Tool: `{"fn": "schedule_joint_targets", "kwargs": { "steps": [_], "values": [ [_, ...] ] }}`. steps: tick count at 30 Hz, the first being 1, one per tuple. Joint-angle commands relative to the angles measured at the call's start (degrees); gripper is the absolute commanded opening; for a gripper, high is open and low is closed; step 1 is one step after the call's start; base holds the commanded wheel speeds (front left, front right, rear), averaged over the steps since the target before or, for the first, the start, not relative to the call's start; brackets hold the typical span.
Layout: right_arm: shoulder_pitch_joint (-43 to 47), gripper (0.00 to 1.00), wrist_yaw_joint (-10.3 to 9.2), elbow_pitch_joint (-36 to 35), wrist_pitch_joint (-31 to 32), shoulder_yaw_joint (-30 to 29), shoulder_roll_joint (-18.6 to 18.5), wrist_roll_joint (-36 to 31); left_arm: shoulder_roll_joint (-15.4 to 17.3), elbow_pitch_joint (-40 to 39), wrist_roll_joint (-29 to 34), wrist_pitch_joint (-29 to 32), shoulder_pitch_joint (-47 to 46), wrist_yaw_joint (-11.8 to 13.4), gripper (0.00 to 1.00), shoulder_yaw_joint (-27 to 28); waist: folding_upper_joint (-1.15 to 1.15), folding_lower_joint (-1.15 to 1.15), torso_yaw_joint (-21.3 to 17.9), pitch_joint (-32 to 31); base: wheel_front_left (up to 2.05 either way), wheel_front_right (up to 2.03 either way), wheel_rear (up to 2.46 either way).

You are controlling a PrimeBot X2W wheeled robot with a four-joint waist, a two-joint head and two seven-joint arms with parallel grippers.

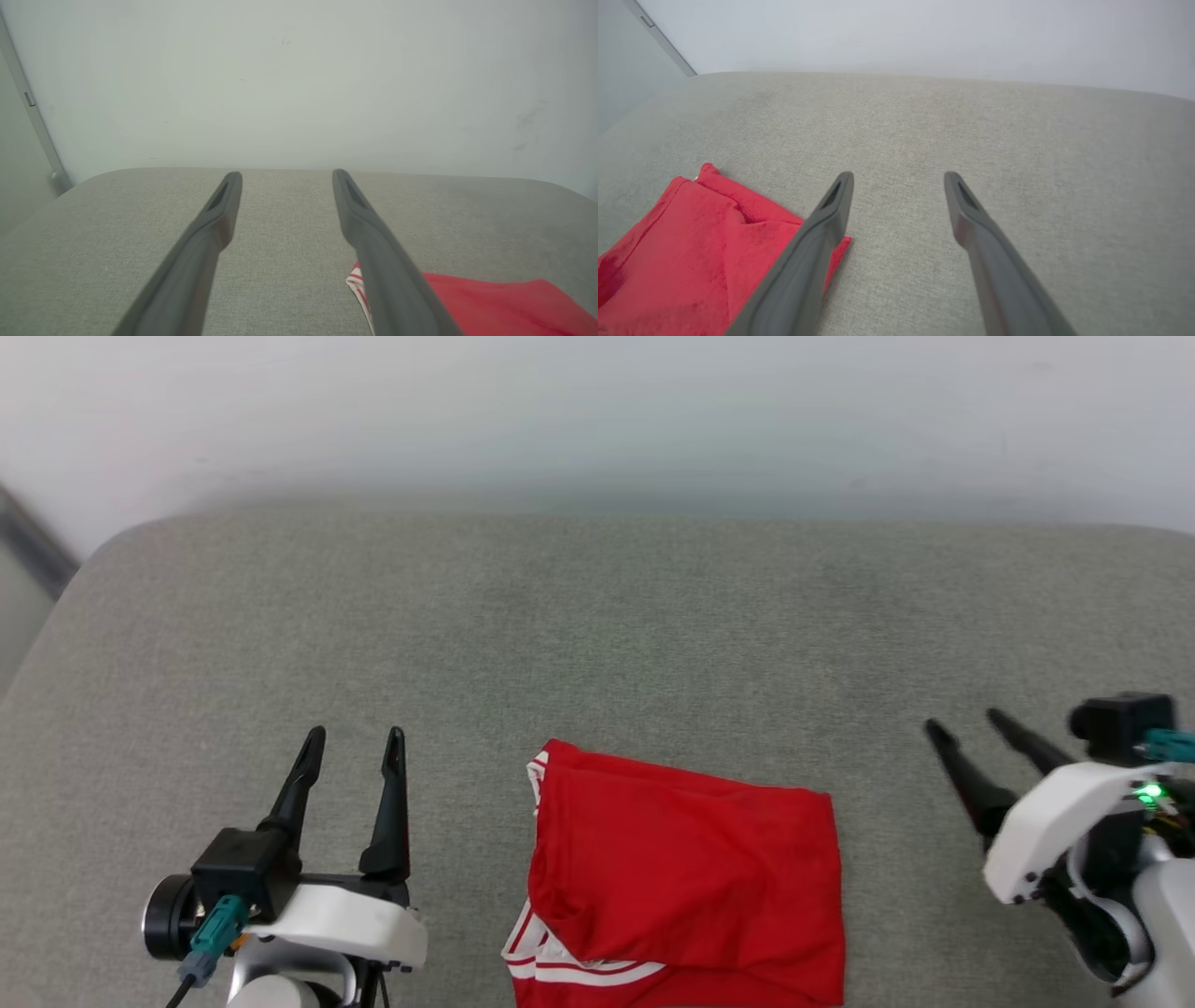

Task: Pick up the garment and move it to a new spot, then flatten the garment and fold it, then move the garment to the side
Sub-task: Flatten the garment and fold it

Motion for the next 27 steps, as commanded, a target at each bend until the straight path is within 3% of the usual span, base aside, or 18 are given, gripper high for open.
{"fn": "schedule_joint_targets", "kwargs": {
  "steps": [1,9,17,27],
  "values": [
    [1.3,1.00,-0.02,-1.2,-1.2,-2.2,0.5,-1.9,0.3,0.1,-0.4,-0.2,1.1,0.3,1.00,0.5,0.00,0.00,-1.0,-0.9,0.00,0.00,0.00],
    [9.2,1.00,-0.02,-12.1,-8.9,-14.0,6.1,-11.6,1.1,0.9,-0.7,-0.4,4.3,1.4,1.00,2.3,0.00,0.00,-3.0,-3.6,0.00,0.00,0.00],
    [17.1,1.00,-0.02,-21.1,-8.7,-15.6,10.7,-14.9,1.2,1.8,-0.8,-0.4,7.2,2.1,1.00,2.6,0.00,0.00,-4.0,-5.5,0.00,0.00,0.00],
    [21.8,1.00,-0.02,-26.7,-6.3,-16.1,13.1,-16.6,0.9,2.6,-1.1,-0.5,8.5,2.0,1.00,2.4,0.00,0.00,-4.5,-6.0,0.00,0.00,0.00]
  ]
}}
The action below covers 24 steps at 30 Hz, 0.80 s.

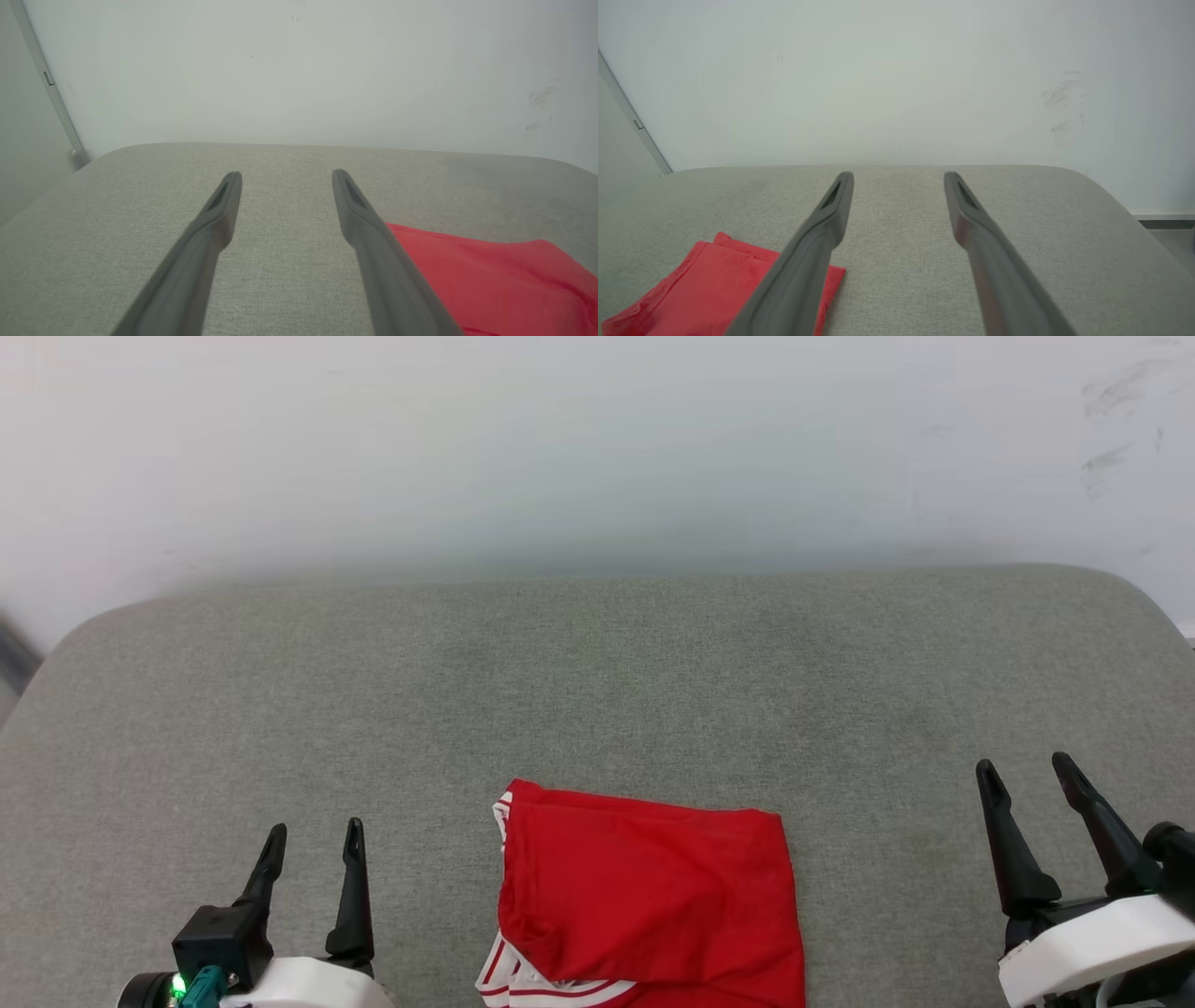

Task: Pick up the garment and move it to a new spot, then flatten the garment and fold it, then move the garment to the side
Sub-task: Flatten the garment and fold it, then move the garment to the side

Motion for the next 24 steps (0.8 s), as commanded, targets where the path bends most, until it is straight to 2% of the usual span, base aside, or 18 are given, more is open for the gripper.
{"fn": "schedule_joint_targets", "kwargs": {
  "steps": [1,8,14,19,24],
  "values": [
    [0.8,1.00,-0.02,-0.4,0.0,-0.1,0.3,-0.3,-0.1,0.1,-0.1,-0.3,0.6,0.0,1.00,0.0,0.00,0.01,0.0,0.0,0.00,0.00,0.00],
    [1.2,1.00,-0.02,-0.8,1.9,-1.7,1.3,0.8,-0.3,0.1,-0.1,-0.3,-0.6,0.0,1.00,0.0,0.00,0.01,-0.1,0.5,0.00,0.00,0.00],
    [1.2,1.00,-0.02,1.5,5.7,-7.2,-0.9,6.4,-0.6,-0.2,0.4,-0.3,-1.4,0.7,1.00,0.2,0.00,0.01,0.5,1.0,0.00,0.00,0.00],
    [-0.8,1.00,-0.02,7.3,13.9,-12.3,-4.1,14.3,-0.5,-0.8,0.7,-0.3,-2.2,0.9,1.00,0.2,0.00,0.01,1.5,2.4,0.00,0.00,0.00],
    [-2.8,1.00,-0.02,14.8,28.2,-13.2,-6.0,24.3,-1.0,-1.7,1.3,-0.4,-3.9,1.1,1.00,0.1,0.00,0.01,3.4,5.2,0.00,0.00,0.00]
  ]
}}
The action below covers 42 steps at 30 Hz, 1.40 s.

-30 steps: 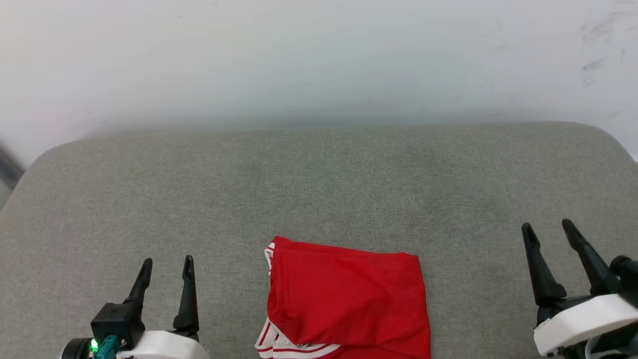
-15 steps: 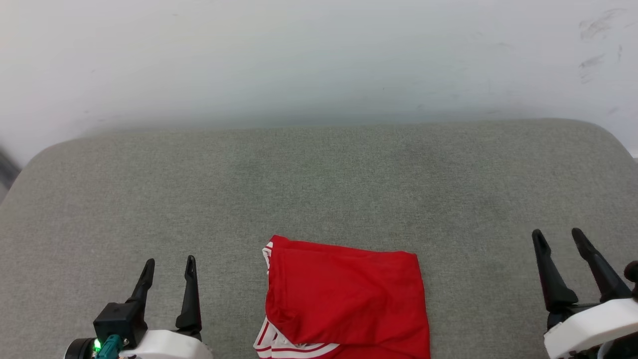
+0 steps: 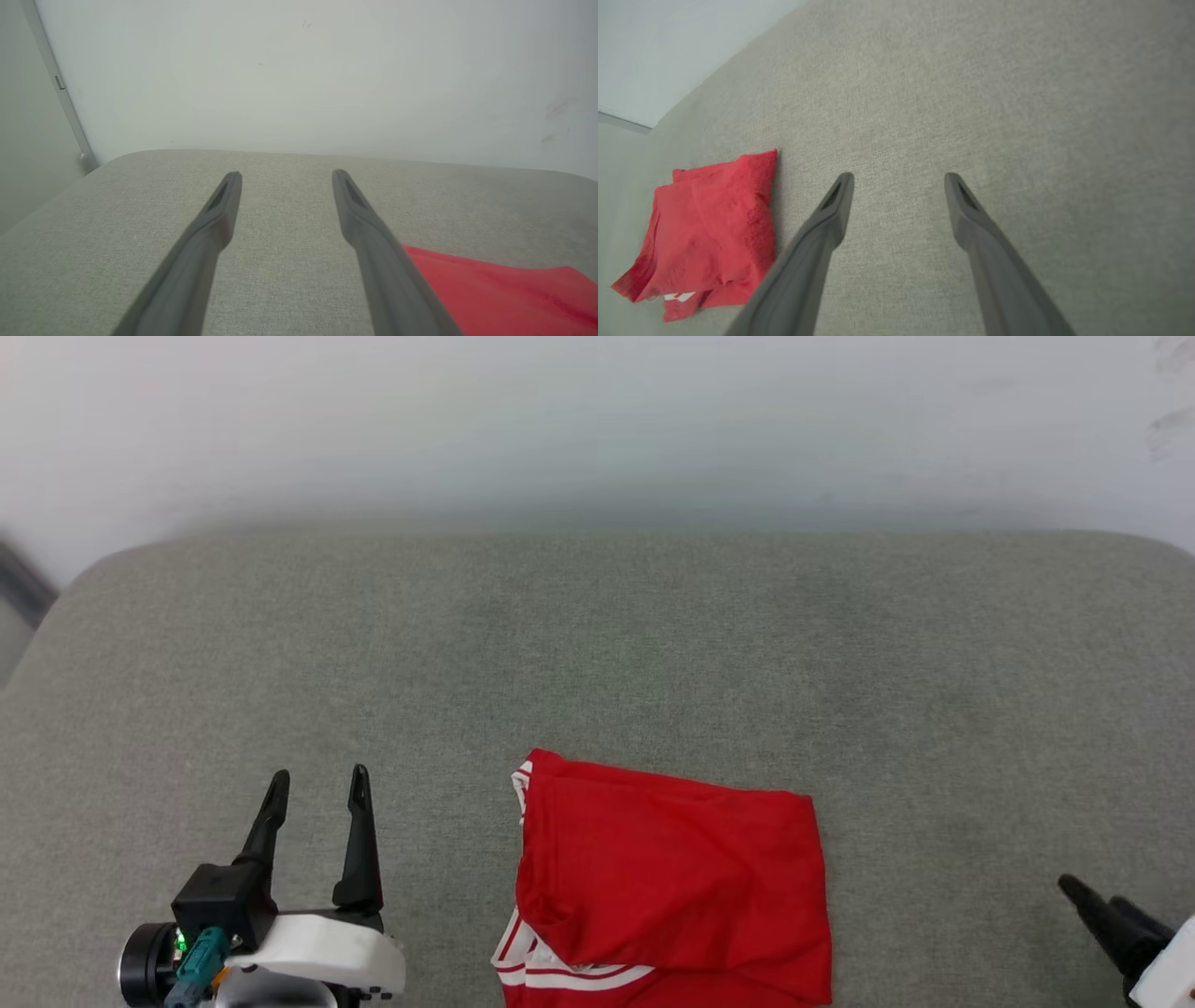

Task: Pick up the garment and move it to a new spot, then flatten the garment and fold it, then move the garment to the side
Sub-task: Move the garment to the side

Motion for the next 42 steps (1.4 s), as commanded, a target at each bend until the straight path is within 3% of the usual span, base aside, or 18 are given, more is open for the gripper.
{"fn": "schedule_joint_targets", "kwargs": {
  "steps": [1,9,13,19,20,21,22,25,31,42],
  "values": [
    [-1.1,1.00,-0.02,0.8,1.3,-0.2,0.0,0.9,-0.1,-0.2,0.3,-0.4,-0.8,0.2,1.00,-0.1,0.00,0.00,1.2,1.4,0.00,0.00,0.00],
    [-4.9,1.00,-0.02,7.3,16.9,-0.6,7.3,13.5,-1.5,-0.2,1.2,-0.3,-4.8,-0.8,1.00,-0.4,0.00,0.00,4.7,7.2,0.00,0.00,0.00],
    [-7.3,1.00,-0.04,10.2,19.3,0.3,10.3,20.8,-2.2,0.4,1.6,-0.3,-6.0,-1.2,1.00,-0.1,0.00,0.00,5.5,9.2,0.00,0.00,0.00],
    [-10.2,1.00,-0.06,14.4,20.4,5.1,11.8,26.5,-2.8,1.5,2.2,-0.3,-7.4,-2.3,1.00,0.4,0.00,0.00,6.1,10.2,0.00,0.00,0.00],
    [-10.6,0.71,-0.06,14.5,20.5,6.2,11.9,26.9,-3.0,1.7,2.4,-0.3,-7.6,-2.5,1.00,0.5,0.00,0.00,6.1,10.2,0.00,0.00,0.00],
    [-10.7,0.28,-0.05,14.5,20.4,7.1,12.0,27.2,-3.1,1.9,2.5,-0.3,-7.7,-2.8,1.00,0.6,0.00,0.00,6.2,10.1,0.00,0.00,0.00],
    [-10.9,0.00,-0.05,14.4,20.2,8.1,11.9,27.1,-3.2,2.1,2.5,-0.3,-7.8,-2.9,1.00,0.6,0.00,0.00,6.2,10.0,0.00,0.00,0.00],
    [-11.4,0.00,-0.05,13.1,19.1,10.2,10.9,26.6,-3.4,2.7,2.8,-0.3,-7.9,-3.4,1.00,1.1,0.00,0.00,6.2,9.5,0.00,0.00,0.00],
    [-12.4,0.00,-0.02,8.3,13.5,16.0,5.4,20.2,-4.2,3.2,3.0,-0.3,-6.6,-4.4,1.00,2.4,0.00,0.00,5.1,7.2,0.00,0.00,0.00],
    [-15.1,0.00,-0.02,6.9,7.1,26.0,-7.2,-4.2,-4.6,2.9,4.5,-0.3,-4.6,-6.0,1.00,4.5,0.00,0.00,-1.8,3.5,0.00,0.00,0.00]
  ]
}}
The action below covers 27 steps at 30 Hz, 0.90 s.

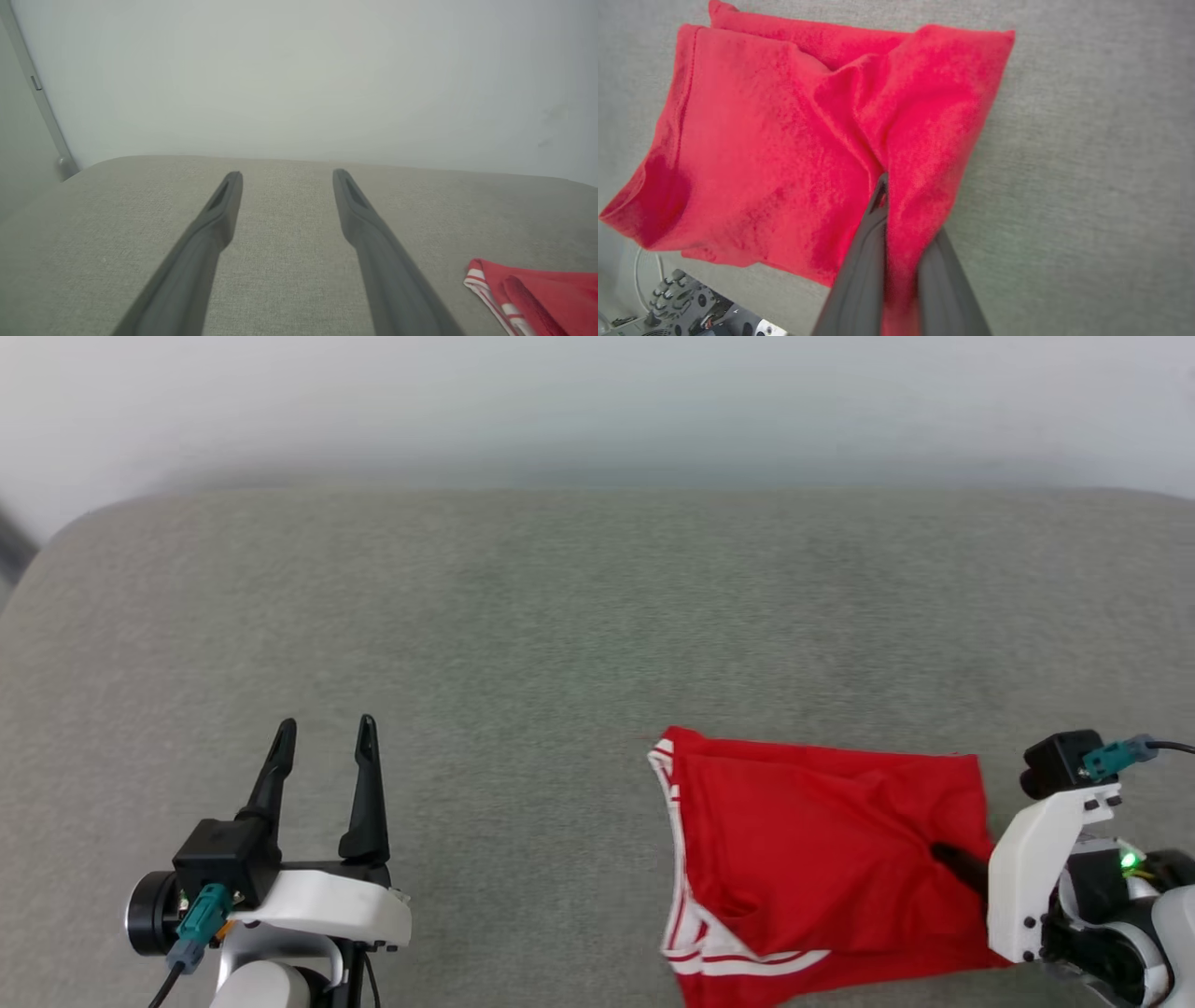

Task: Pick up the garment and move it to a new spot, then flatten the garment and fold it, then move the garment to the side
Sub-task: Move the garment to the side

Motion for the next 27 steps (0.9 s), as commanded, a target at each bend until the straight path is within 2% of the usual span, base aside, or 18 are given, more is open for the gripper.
{"fn": "schedule_joint_targets", "kwargs": {
  "steps": [1,3,7,12,15,19,27],
  "values": [
    [-1.6,0.00,-0.02,0.6,-0.9,0.8,-1.5,-4.1,-0.1,-0.3,0.6,-0.1,0.6,-0.3,1.00,0.5,0.00,0.00,-3.7,-1.0,0.00,0.00,0.00],
    [-2.7,0.00,-0.03,0.7,-1.5,1.8,-2.6,-7.4,-0.2,-0.8,1.0,-0.1,1.1,-0.3,1.00,0.9,0.00,0.00,-6.2,-0.9,0.00,0.00,0.00],
    [-4.9,0.00,-0.03,1.2,-2.7,2.8,-3.0,-9.6,-0.3,-2.4,1.4,-0.1,0.9,-0.8,1.00,1.5,0.00,0.00,-10.2,0.1,0.00,0.00,0.00],
    [-10.9,0.00,-0.06,3.8,-6.8,4.9,-4.0,-10.3,-0.2,-5.1,2.9,-0.1,-1.6,-1.5,1.00,1.3,0.00,0.00,-15.8,4.8,0.00,0.00,0.00],
    [-15.1,0.00,-0.04,6.8,-10.9,4.5,-4.5,-10.9,-0.1,-6.4,3.9,-0.1,-4.0,-1.4,1.00,1.0,0.00,0.00,-17.9,8.4,0.00,0.00,0.00],
    [-20.5,0.00,-0.06,11.7,-16.1,2.6,-6.5,-10.7,0.9,-8.3,5.7,1.0,-7.8,-1.8,1.00,0.0,0.00,0.00,-19.7,13.8,0.00,0.00,0.00],
    [-28.6,0.00,-0.05,21.0,-24.0,-6.2,-10.2,-10.6,3.6,-12.9,8.7,4.6,-13.3,-2.7,1.00,-1.6,0.00,0.00,-20.4,22.3,0.00,0.00,0.00]
  ]
}}
